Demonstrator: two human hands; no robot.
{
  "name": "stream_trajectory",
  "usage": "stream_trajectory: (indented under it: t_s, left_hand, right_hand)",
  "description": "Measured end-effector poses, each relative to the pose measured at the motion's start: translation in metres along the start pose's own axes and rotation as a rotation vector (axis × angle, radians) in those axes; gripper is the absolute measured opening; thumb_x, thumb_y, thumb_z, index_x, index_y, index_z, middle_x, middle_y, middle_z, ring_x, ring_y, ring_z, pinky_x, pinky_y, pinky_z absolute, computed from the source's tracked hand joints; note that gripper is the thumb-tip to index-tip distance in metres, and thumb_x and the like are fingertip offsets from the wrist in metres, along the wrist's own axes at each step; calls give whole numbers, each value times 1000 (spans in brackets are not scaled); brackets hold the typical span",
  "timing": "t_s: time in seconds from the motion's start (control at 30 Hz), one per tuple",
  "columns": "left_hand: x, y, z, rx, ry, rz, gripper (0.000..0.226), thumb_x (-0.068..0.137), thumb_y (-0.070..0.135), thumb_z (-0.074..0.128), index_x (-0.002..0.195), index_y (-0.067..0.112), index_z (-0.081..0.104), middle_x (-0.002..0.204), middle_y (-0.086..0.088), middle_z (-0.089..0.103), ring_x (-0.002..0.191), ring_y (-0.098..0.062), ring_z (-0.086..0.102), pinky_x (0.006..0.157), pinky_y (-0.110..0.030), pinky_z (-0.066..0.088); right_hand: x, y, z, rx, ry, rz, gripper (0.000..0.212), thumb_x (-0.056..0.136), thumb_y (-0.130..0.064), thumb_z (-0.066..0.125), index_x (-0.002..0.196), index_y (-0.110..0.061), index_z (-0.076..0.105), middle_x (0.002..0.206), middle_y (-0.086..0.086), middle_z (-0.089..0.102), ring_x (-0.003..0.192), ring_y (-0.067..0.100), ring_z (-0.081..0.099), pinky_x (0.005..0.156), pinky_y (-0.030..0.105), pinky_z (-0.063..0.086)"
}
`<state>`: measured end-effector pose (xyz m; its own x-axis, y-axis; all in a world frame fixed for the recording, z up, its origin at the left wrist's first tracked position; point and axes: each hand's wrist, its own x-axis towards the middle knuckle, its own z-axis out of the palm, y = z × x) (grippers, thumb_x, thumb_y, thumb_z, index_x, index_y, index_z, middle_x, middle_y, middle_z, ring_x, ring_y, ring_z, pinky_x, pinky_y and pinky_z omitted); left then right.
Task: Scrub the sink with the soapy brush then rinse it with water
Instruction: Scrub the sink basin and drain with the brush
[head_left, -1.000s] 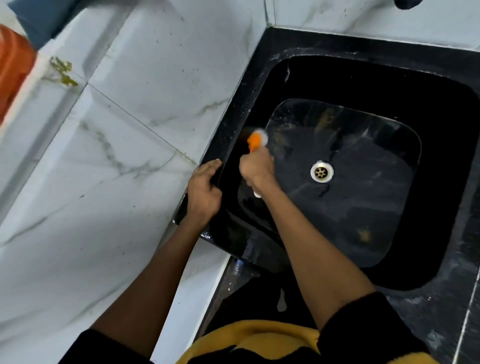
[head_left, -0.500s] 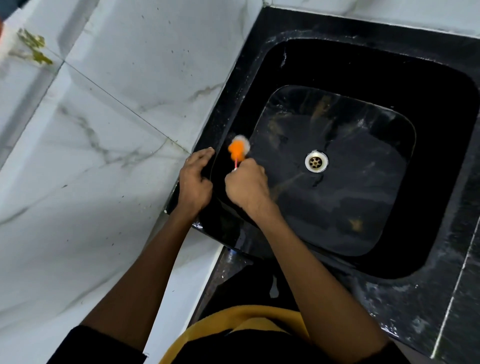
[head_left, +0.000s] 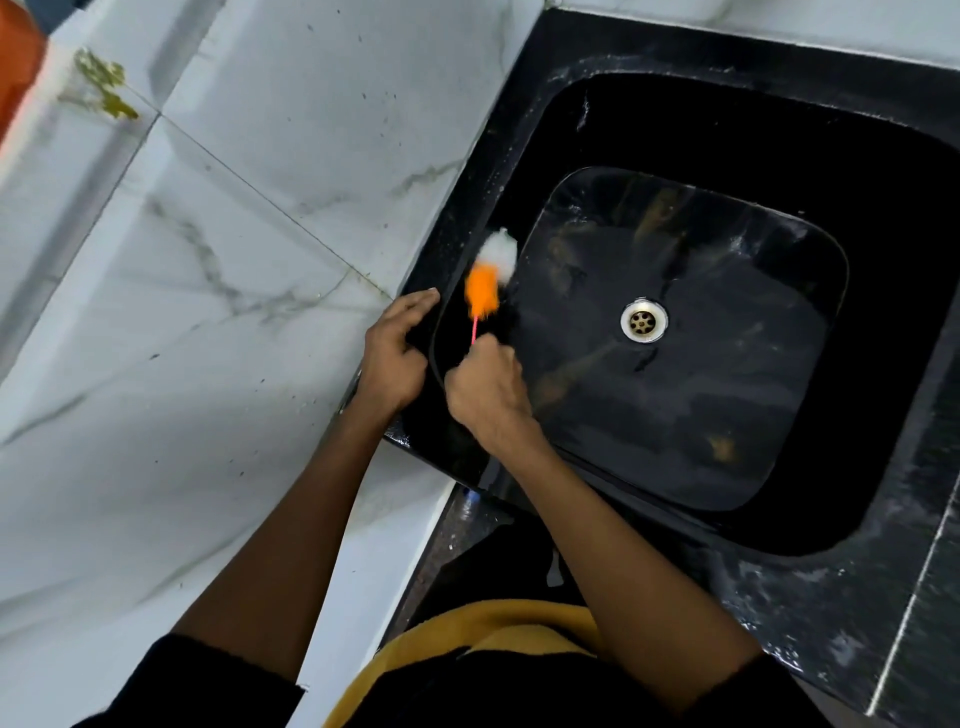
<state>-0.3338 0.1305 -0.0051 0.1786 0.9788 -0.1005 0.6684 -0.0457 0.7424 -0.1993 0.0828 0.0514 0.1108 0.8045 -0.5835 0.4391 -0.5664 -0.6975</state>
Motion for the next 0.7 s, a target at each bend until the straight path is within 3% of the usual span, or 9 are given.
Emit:
stream_trajectory:
  t_s: [0.07, 0.17, 0.23, 0.33, 0.43, 0.5, 0.57, 0.63, 0.7]
  left_hand:
    - [-1, 0, 0, -8, -8, -12, 72, 66, -12, 37, 134, -2, 58, 139, -11, 56, 132, -18, 50, 115, -22, 36]
    - [1, -5, -1, -1, -12, -14, 77, 64, -22, 36, 135, -1, 57, 140, -11, 55, 134, -19, 49, 116, -23, 36]
    - [2, -6, 0, 10, -5, -10, 78, 63, -25, 37, 135, 0, 57, 140, -10, 56, 134, -20, 50, 116, -26, 37]
    - [1, -3, 1, 16, -9, -8, 74, 67, -22, 38, 135, -1, 58, 138, -7, 55, 133, -20, 50, 115, -25, 36]
    - [0, 0, 0, 15, -10, -17, 70, 70, -20, 40, 135, -1, 57, 139, -9, 55, 132, -19, 51, 115, -25, 37]
    - [-1, 0, 1, 17, -7, -25, 67, 73, -17, 41, 136, 0, 56, 140, -10, 55, 132, -18, 50, 115, -26, 37]
    - [-1, 0, 4, 31, 17, -34, 65, 76, -19, 44, 136, 2, 56, 140, -10, 54, 133, -20, 50, 116, -30, 37]
    - [-2, 2, 9, 70, 42, -37, 70, 72, -22, 43, 136, 1, 56, 140, -12, 54, 133, -23, 49, 116, -34, 37]
    - [-3, 7, 13, 134, 60, -33, 71, 69, -14, 41, 136, 0, 56, 140, -13, 54, 133, -24, 48, 116, -35, 37]
  right_hand:
    - [-1, 6, 2, -9, -96, 40, 28, 87, -14, 52, 114, -5, 53, 108, 15, 61, 100, 33, 61, 77, 35, 52]
    - [2, -1, -5, 122, -6, 7, 17, 87, -14, 52, 103, -7, 53, 97, 9, 59, 86, 27, 60, 66, 32, 47]
    - [-2, -6, -7, 157, 26, -9, 11, 89, -15, 52, 99, -10, 54, 96, 7, 58, 87, 25, 59, 70, 35, 52]
    - [-1, 6, -3, 39, -141, 63, 28, 88, -16, 52, 115, -10, 53, 116, 13, 59, 104, 31, 59, 85, 38, 52]
    - [9, 11, -27, -39, -199, 35, 6, 85, -11, 49, 81, -14, 52, 98, 9, 62, 90, 29, 61, 65, 30, 47]
    - [15, 10, -41, -76, -183, -21, 17, 85, -8, 48, 69, -14, 47, 78, 3, 56, 75, 25, 57, 53, 26, 39]
    - [15, 16, -43, -191, -248, -28, 10, 87, -10, 48, 88, -11, 57, 91, 5, 60, 85, 27, 60, 63, 29, 44]
    - [15, 25, -38, -405, -385, 23, 35, 92, -14, 47, 125, -8, 54, 122, 11, 58, 103, 28, 59, 72, 30, 45]
    - [21, 25, -39, -529, -466, -35, 37, 95, -14, 46, 130, -5, 52, 126, 14, 57, 99, 27, 58, 65, 26, 43]
